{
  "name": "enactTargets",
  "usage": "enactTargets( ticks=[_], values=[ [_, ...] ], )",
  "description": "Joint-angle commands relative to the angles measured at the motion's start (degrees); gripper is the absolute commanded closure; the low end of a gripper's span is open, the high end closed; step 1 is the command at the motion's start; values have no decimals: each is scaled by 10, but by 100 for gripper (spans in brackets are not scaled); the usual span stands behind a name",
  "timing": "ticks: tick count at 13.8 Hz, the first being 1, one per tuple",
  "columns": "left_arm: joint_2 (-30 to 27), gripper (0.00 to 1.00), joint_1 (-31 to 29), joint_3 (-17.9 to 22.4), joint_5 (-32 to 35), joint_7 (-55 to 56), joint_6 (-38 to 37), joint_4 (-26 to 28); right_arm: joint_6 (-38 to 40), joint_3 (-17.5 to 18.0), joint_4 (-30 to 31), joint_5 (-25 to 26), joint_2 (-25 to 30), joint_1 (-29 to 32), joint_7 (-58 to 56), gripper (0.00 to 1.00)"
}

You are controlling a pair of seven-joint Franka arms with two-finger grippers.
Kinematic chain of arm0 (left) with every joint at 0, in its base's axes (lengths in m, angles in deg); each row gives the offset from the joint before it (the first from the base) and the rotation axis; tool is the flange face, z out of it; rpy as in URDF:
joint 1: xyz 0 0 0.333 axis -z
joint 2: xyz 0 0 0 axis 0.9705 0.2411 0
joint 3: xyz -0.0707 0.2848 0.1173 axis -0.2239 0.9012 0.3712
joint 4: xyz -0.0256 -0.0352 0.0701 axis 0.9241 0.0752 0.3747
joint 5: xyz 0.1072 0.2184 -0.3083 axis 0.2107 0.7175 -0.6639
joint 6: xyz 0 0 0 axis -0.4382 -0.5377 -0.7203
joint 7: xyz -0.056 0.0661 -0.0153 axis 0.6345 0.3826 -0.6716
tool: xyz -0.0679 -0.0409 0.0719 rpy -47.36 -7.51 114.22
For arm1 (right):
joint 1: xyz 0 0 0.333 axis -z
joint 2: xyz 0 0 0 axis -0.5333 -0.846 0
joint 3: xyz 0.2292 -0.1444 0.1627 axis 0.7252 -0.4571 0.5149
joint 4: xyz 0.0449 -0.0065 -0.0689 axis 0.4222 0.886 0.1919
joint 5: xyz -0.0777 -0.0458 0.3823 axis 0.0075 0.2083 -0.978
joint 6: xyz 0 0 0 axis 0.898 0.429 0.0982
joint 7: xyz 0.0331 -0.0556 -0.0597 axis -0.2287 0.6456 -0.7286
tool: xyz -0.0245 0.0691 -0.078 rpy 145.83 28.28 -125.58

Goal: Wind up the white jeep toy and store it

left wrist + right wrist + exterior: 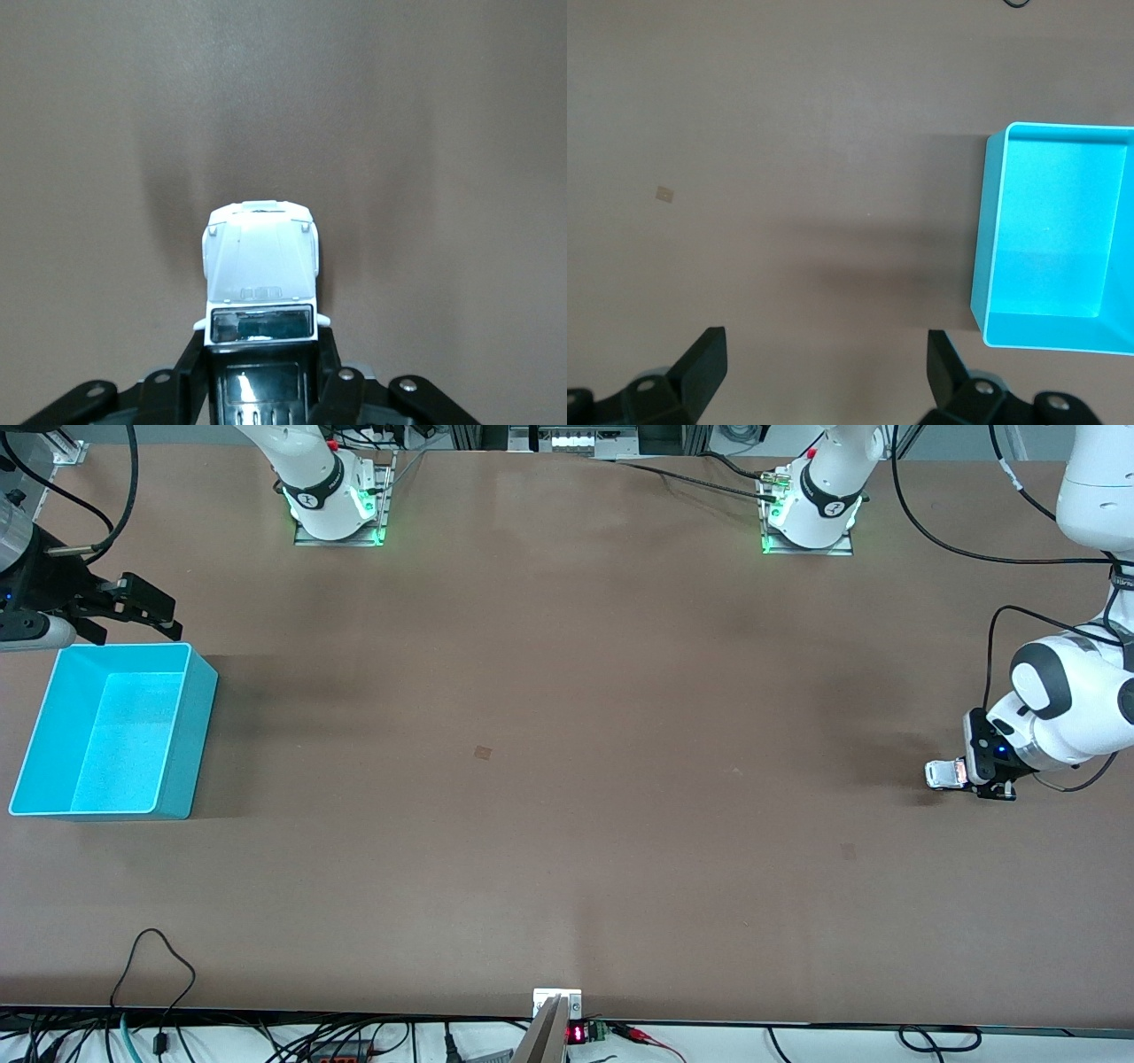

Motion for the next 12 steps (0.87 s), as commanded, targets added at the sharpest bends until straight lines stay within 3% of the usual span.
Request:
enactTargets(
  ticks=[1,2,6,12],
  values=[
    [50,34,-13,-1,-3,-22,-1,-4,3,3,9,-3,11,3,5,0],
    [46,0,-14,-1,-2,-24,-2,-4,3,3,9,-3,11,3,5,0],
    [12,0,-7,-6,-2,-14,-61,-17,3,3,9,-3,11,3,6,0],
    [-19,0,36,-5,0,45,-267,-121,3,4,9,-4,12,2,6,0]
  ],
)
